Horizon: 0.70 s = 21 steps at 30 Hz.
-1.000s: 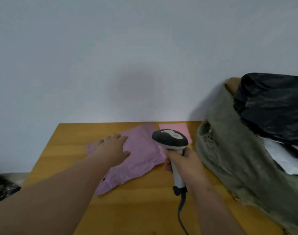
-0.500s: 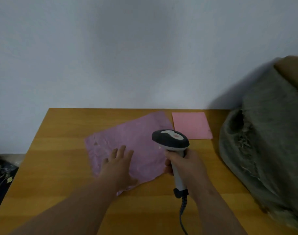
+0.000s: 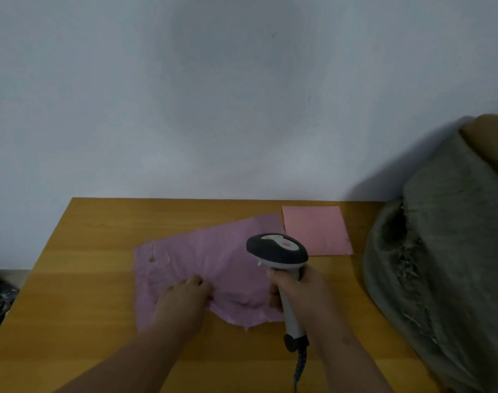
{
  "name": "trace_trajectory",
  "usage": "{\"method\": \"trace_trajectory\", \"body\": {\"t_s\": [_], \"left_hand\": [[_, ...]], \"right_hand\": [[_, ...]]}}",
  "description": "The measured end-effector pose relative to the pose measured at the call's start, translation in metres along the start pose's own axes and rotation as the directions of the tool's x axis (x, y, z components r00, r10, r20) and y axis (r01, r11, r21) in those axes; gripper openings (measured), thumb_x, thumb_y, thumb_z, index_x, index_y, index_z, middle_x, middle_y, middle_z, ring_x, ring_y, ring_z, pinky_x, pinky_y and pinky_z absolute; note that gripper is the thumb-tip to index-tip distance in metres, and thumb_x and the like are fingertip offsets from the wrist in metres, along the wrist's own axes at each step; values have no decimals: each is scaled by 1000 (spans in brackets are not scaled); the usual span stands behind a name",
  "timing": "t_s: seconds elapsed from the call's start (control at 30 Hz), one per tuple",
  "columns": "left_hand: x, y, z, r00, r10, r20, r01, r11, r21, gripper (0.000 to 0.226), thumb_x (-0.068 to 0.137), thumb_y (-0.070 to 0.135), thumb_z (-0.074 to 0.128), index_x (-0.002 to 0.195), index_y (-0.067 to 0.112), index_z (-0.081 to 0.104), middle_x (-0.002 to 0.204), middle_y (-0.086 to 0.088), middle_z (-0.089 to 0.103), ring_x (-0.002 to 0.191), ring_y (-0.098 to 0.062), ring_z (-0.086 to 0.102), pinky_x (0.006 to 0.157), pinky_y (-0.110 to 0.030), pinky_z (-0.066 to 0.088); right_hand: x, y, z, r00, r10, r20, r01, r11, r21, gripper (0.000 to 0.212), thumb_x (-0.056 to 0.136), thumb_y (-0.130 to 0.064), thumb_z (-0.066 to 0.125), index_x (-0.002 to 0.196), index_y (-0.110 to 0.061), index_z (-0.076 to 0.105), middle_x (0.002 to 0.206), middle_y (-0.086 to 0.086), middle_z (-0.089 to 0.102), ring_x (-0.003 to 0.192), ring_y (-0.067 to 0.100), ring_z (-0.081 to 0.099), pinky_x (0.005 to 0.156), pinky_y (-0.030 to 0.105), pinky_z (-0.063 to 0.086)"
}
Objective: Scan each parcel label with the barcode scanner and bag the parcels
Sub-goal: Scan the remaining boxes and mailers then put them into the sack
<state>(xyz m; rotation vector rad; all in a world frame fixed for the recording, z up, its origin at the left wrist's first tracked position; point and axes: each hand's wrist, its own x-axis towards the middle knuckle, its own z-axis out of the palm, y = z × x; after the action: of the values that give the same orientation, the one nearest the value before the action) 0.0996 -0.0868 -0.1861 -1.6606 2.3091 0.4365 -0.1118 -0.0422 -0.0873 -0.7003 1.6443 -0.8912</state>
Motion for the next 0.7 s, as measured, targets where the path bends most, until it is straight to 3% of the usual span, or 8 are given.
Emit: {"method": "trace_trajectory", "body": {"t_s": [0.13, 0.27, 0.33, 0.4, 0.47, 0.57, 0.63, 0.7], "left_hand": [[1, 3, -25, 993, -88, -85, 73, 985, -158, 8, 99, 24, 40, 105, 27, 46, 108, 1, 57, 98, -24, 60, 71, -34, 39], [-6, 6, -55, 971, -155, -184, 88, 941, -328, 53, 94, 10, 38, 138, 41, 38, 130, 3, 50, 111, -28, 58, 92, -40, 44], [-9, 12, -68, 958, -175, -227, 60, 896, -439, 55, 96, 10, 39, 138, 46, 38, 123, 4, 47, 108, -28, 56, 90, -39, 46], [-14, 16, -80, 935, -212, -283, 29, 844, -536, 48, 97, 9, 41, 136, 35, 47, 114, 0, 45, 101, -26, 54, 87, -37, 46], [-20, 20, -92, 926, -233, -296, 29, 828, -561, 39, 99, 11, 41, 134, 23, 53, 112, -5, 46, 97, -24, 49, 84, -31, 41], [-37, 26, -109, 937, -193, -291, -15, 811, -585, 30, 99, 37, 47, 125, 25, 54, 112, -7, 53, 92, -21, 51, 79, -31, 42], [-51, 29, -117, 935, -187, -301, -50, 772, -634, 27, 94, 49, 53, 110, 28, 54, 98, -1, 60, 85, -21, 59, 69, -32, 46], [-66, 31, -126, 930, -213, -300, -71, 695, -715, 16, 96, 38, 57, 91, 23, 56, 76, 0, 61, 71, -23, 59, 58, -31, 44]], "right_hand": [[-5, -1, -6, 1000, -14, 4, 13, 998, 66, 14, 89, -18, 71, 99, -9, 66, 71, 8, 69, 63, 19, 67, 65, 36, 58], [-20, -8, -12, 999, -46, 17, 45, 996, 73, 9, 90, -18, 70, 96, -13, 65, 77, 9, 70, 61, 14, 67, 64, 30, 56], [-29, -10, -17, 998, -66, 6, 66, 996, 64, 10, 90, -18, 70, 96, -12, 65, 75, 7, 70, 60, 12, 67, 66, 32, 56], [-40, -13, -20, 996, -92, -3, 92, 994, 60, 9, 90, -19, 70, 95, -12, 66, 72, 4, 70, 59, 10, 67, 67, 33, 56], [-54, -14, -24, 992, -123, -26, 125, 989, 78, 6, 90, -17, 70, 93, -13, 66, 68, 1, 69, 59, 10, 66, 67, 34, 57], [-78, -15, -29, 986, -155, -68, 161, 983, 90, 7, 89, -16, 69, 88, -10, 67, 63, -1, 68, 63, 16, 67, 74, 44, 58], [-95, -14, -30, 983, -162, -91, 169, 982, 84, 10, 90, -16, 67, 86, -7, 66, 63, 2, 68, 66, 21, 67, 76, 47, 58], [-111, -9, -29, 979, -168, -114, 178, 980, 89, 12, 91, -16, 66, 85, -5, 66, 65, 6, 68, 65, 22, 66, 72, 45, 57]]}}
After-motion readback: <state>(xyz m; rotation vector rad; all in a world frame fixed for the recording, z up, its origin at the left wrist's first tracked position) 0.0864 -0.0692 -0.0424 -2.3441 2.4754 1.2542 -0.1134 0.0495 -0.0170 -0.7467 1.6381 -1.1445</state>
